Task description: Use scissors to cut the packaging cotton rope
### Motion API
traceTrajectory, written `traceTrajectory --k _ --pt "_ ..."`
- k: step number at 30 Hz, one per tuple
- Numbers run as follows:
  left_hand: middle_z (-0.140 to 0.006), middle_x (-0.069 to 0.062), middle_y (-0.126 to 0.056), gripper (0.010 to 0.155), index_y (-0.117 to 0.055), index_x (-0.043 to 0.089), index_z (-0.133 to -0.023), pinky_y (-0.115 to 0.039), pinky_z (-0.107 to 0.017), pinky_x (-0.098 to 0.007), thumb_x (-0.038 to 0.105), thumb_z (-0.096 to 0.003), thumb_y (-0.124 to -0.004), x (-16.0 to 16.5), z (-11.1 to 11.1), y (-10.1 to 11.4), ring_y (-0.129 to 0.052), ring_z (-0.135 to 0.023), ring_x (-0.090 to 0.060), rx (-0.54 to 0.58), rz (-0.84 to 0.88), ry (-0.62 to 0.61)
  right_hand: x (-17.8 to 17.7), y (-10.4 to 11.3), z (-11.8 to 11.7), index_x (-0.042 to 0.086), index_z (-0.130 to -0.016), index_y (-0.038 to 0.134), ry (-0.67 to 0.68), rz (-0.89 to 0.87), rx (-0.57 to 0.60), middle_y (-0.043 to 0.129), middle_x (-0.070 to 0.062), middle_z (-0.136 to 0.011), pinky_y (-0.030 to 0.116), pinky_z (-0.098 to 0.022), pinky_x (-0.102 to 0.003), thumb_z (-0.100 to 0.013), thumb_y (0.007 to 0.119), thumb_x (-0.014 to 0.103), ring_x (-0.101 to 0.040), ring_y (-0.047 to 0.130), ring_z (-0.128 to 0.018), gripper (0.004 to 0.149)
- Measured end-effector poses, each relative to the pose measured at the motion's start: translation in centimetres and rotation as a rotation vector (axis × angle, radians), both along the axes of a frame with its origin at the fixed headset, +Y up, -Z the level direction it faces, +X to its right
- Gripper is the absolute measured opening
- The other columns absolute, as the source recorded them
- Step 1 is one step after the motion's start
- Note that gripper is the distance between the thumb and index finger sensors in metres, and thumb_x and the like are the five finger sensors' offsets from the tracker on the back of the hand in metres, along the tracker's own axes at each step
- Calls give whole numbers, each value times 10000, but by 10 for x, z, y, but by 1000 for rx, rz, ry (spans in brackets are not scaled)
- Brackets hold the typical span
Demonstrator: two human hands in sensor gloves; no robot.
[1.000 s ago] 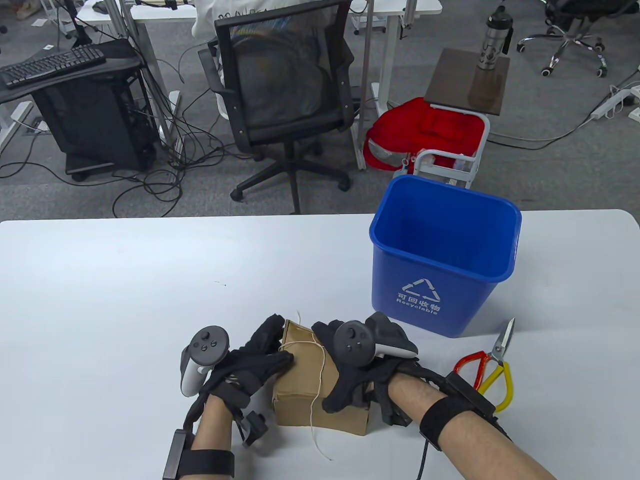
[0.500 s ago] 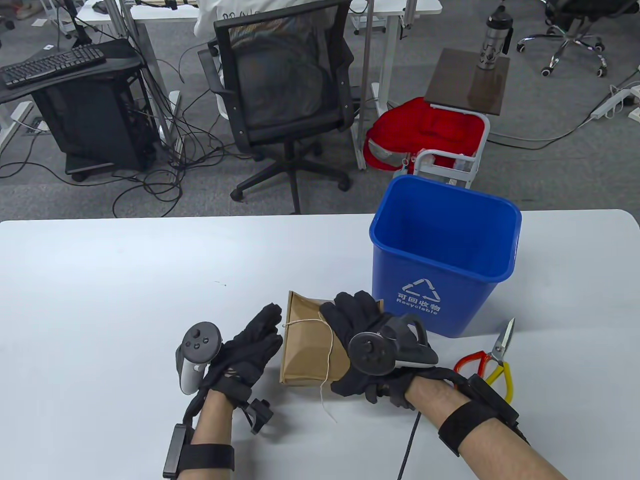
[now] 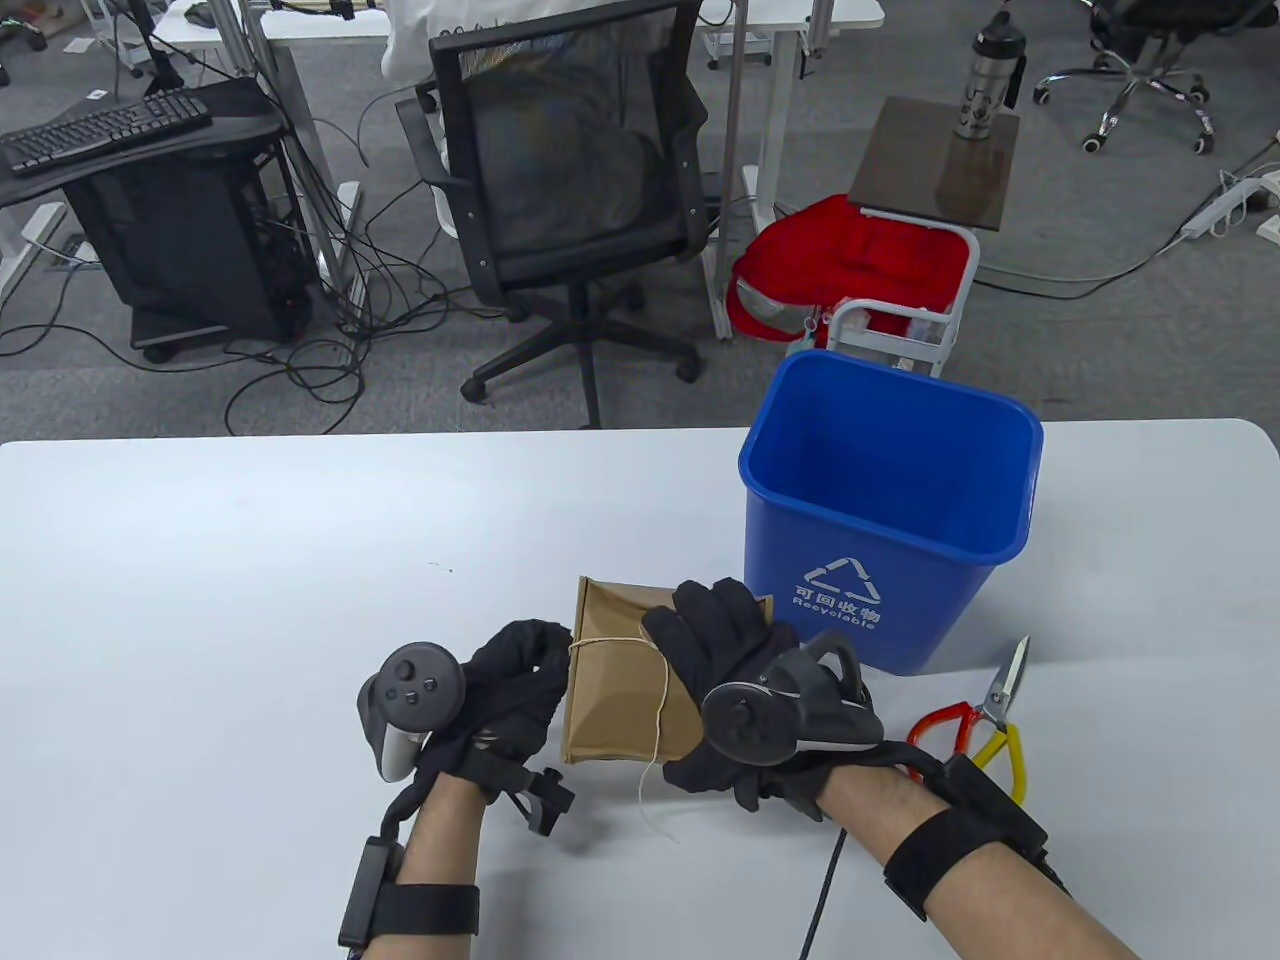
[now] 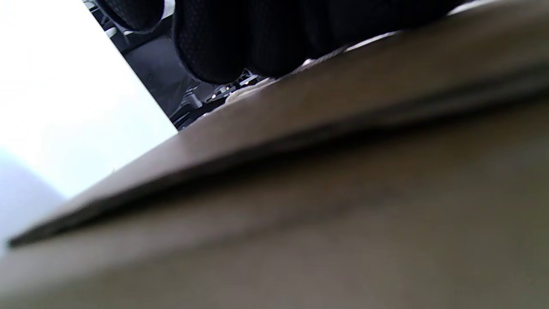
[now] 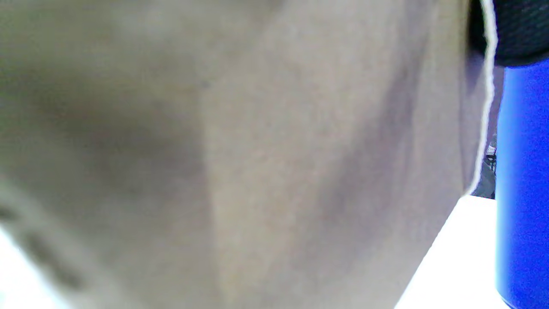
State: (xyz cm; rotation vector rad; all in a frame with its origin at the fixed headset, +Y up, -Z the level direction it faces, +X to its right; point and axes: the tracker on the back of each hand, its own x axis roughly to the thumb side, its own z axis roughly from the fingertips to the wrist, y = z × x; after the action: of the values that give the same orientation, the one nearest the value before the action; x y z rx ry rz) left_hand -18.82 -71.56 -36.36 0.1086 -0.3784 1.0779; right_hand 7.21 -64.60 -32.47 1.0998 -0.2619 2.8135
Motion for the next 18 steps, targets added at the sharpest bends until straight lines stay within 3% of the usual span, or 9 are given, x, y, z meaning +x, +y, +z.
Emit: traceTrajectory --k 8,10,12,14,18 --pt "-865 -196 -789 435 -733 72 -869 -565 -630 -736 329 -518 -715 -27 -3 -11 -832 -767 -472 -56 1 75 8 4 4 98 -1099 275 -15 -9 9 267 -322 -1133 674 -431 -842 -269 983 710 -604 324 -977 1252" --pt "-943 -207 -750 434 -718 93 -933 -541 -645 -748 263 -537 -769 -25 -2 -9 -796 -829 -485 -42 36 33 11 5 5 100 -1100 275 -23 -15 -8 268 -323 -1134 673 -432 -842 -271 984 709 -603 326 -978 1249" --pt "-1113 -231 -554 643 -580 117 -1104 -486 -668 -778 260 -532 -839 -18 -2 -6 -696 -934 -516 -57 66 -86 11 5 5 98 -1099 278 -20 -15 2 270 -322 -1133 676 -428 -842 -270 982 712 -606 328 -975 1249" --pt "-1141 -213 -529 660 -577 176 -1122 -454 -681 -786 275 -539 -870 -9 -1 -1 -651 -971 -523 -66 56 -147 10 5 6 95 -1098 281 -13 -16 17 273 -324 -1130 680 -426 -840 -272 981 713 -606 332 -973 1248" --pt "-965 -153 -791 369 -855 151 -892 -517 -670 -756 244 -535 -853 -3 2 7 -785 -877 -470 66 -8 6 9 3 7 95 -1097 276 -13 -11 9 282 -325 -1130 682 -422 -839 -274 981 713 -606 339 -972 1248"
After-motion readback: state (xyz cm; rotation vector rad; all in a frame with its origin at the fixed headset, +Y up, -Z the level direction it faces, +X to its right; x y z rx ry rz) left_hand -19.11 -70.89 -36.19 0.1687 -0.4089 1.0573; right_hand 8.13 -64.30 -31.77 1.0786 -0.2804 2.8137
